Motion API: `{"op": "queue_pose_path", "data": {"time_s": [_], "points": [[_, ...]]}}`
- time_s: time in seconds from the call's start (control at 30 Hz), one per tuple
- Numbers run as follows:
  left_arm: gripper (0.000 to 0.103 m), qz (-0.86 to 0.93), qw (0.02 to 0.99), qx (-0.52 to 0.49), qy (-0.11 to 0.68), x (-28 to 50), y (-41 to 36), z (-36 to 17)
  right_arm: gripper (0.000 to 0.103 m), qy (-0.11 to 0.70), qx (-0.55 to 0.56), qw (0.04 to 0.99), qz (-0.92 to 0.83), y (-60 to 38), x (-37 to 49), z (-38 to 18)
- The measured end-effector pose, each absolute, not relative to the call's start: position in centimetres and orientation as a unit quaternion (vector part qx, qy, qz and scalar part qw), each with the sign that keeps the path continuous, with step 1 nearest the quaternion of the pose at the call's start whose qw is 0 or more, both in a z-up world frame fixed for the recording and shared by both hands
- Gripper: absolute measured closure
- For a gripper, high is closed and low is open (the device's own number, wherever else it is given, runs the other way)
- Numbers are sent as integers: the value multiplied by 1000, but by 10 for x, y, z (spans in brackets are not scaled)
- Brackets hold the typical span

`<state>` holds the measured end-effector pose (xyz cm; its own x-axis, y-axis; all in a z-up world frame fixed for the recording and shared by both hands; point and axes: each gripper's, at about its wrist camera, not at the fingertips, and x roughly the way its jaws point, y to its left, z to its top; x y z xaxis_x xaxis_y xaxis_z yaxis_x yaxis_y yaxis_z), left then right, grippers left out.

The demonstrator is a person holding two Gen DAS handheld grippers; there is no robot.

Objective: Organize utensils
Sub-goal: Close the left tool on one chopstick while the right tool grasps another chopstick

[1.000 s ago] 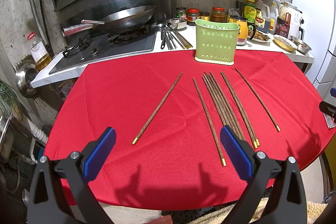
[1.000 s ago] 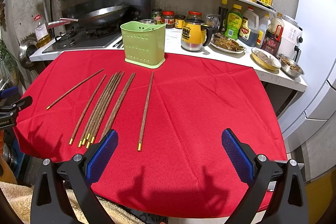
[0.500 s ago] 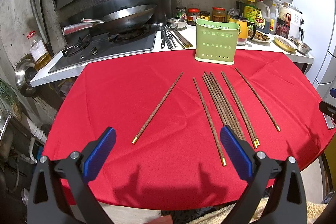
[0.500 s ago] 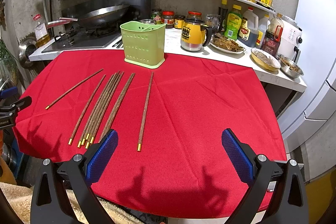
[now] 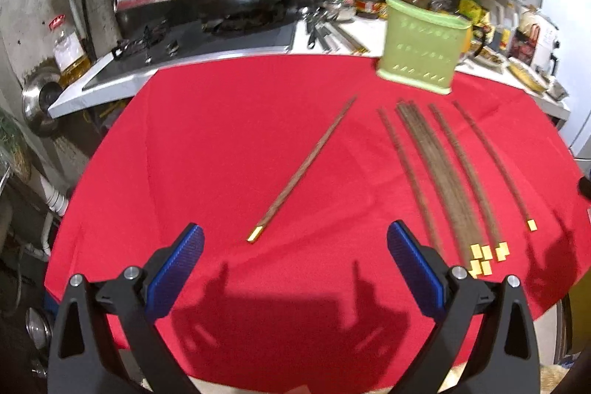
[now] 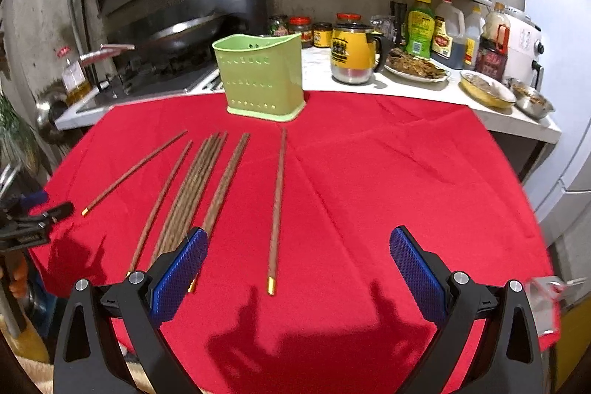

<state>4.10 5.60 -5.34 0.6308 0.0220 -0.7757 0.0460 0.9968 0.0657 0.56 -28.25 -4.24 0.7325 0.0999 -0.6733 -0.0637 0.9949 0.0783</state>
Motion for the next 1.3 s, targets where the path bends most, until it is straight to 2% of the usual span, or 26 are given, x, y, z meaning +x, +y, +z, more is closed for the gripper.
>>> {"op": "queue_pose_path", "data": {"time_s": [0.13, 0.33, 0.4, 0.67, 0.73, 0.77, 0.93, 1.0, 1.07, 1.3], "points": [[8, -9, 899, 32, 436, 48, 72, -72, 6, 378, 24, 924, 43, -277, 16, -57], [38, -31, 896, 30, 443, 59, 86, -91, 6, 409, 5, 912, 24, -271, 28, -78], [53, -38, 893, 36, 447, 63, 87, -99, 7, 412, 3, 911, 24, -270, 30, -83], [83, -65, 896, 76, 433, 68, 79, -103, 13, 417, -6, 908, 32, -269, 32, -91], [83, -75, 894, 78, 435, 66, 75, -102, 20, 419, -5, 907, 36, -269, 32, -93], [84, -81, 893, 78, 436, 64, 71, -102, 36, 422, -5, 906, 37, -269, 33, -94], [84, -114, 888, 80, 439, 55, 49, -98, 38, 433, -11, 900, 50, -267, 29, -104], [84, -129, 886, 85, 438, 53, 39, -97, 52, 432, -13, 900, 62, -264, 26, -106], [84, -136, 885, 93, 436, 50, 29, -98, 61, 432, -19, 899, 67, -260, 25, -109], [84, -134, 883, 94, 440, 47, 22, -102, 75, 421, -40, 902, 91, -247, 16, -120]]}}
